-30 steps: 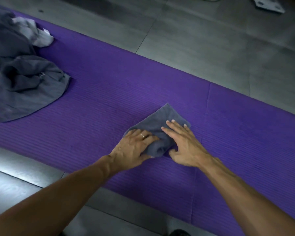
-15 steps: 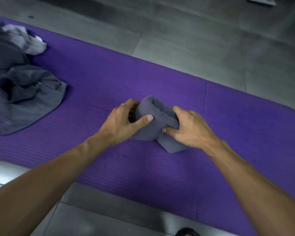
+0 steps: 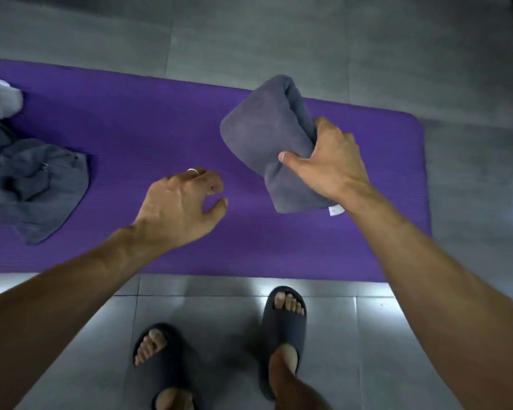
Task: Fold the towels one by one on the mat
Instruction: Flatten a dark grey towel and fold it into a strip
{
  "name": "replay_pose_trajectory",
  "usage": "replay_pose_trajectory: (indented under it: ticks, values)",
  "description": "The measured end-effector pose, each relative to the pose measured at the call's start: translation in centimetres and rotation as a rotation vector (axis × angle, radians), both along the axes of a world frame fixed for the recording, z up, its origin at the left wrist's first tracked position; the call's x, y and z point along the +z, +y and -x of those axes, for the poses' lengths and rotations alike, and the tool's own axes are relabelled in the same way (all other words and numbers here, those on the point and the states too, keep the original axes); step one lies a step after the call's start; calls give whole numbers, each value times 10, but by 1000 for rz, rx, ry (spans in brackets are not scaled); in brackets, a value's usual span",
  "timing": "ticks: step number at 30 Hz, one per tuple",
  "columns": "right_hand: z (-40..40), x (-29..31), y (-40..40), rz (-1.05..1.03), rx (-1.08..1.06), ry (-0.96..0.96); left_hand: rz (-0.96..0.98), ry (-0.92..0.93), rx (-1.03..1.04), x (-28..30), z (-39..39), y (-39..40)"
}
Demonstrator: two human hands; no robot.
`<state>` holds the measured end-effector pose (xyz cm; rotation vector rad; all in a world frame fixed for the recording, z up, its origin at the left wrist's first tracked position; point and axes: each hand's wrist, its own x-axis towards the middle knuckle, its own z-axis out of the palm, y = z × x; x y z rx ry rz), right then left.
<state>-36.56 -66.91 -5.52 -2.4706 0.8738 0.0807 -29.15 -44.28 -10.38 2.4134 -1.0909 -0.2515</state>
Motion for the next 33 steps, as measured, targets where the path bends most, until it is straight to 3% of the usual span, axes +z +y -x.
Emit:
replay_pose_trajectory:
  ticks: [9,16,23,27,33]
  values:
    - [49,225,-40,10,-105,-39,-61,-24,-82,230,29,-70]
    - [82,365,-121,54,-59,-88,-33,-77,-5,368,77,-155]
    - [112,457,-204,21,-83,-113,8,-50,126,455,114,-243]
    - [112,490,-256,58,-112,-93,-19,-34,90,485,116,-304]
    - [102,527,-336,93,-161,-210,-39,-61,-32,522,94,-392]
